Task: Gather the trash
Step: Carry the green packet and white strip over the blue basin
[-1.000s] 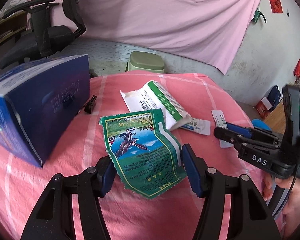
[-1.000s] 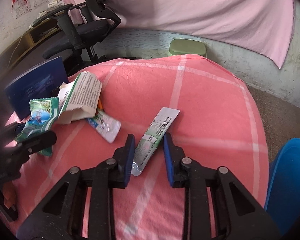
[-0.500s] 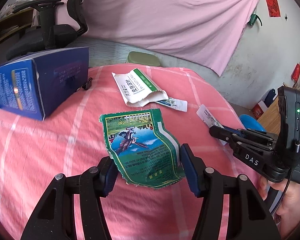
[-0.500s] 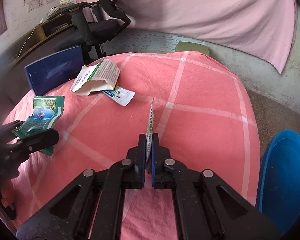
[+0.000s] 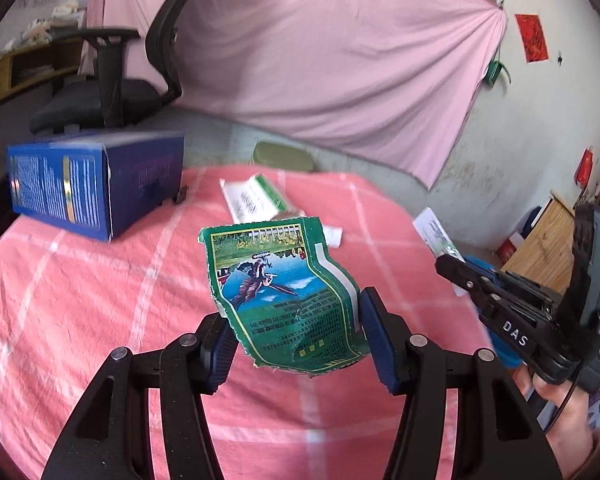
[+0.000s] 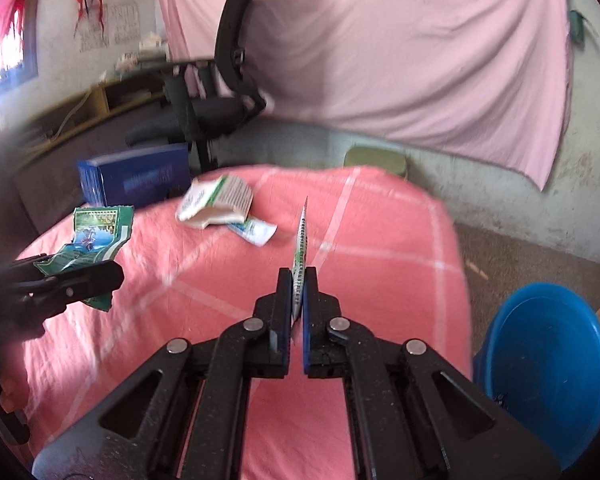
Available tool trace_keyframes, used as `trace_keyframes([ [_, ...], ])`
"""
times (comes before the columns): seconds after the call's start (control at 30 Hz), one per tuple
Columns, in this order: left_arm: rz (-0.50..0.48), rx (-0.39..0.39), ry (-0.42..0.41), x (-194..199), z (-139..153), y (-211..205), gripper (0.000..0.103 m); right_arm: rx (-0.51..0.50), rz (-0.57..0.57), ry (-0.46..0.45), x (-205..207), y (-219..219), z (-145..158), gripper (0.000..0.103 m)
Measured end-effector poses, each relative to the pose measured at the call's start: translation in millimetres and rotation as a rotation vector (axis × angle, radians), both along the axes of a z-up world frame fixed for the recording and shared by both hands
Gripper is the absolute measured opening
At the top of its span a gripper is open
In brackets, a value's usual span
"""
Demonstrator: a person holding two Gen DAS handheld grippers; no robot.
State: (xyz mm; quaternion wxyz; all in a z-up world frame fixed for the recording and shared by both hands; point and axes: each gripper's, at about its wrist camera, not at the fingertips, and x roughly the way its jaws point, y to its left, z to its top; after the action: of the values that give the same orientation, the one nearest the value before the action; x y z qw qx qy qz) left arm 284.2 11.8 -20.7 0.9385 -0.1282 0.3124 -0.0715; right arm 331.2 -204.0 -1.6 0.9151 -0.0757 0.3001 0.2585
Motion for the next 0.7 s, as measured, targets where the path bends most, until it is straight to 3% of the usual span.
trace_keyframes([
  [0.3,-0.011,0.021,-0.177,-10,46,-29,0.052,0.148,-0.042,-0.210,-27,-42,38,0.025],
  [0.7,-0.137,0.046,-0.396,-11,103,-98,0.052,0.287,-0.171,-0.457,-62,-100,78,0.025],
])
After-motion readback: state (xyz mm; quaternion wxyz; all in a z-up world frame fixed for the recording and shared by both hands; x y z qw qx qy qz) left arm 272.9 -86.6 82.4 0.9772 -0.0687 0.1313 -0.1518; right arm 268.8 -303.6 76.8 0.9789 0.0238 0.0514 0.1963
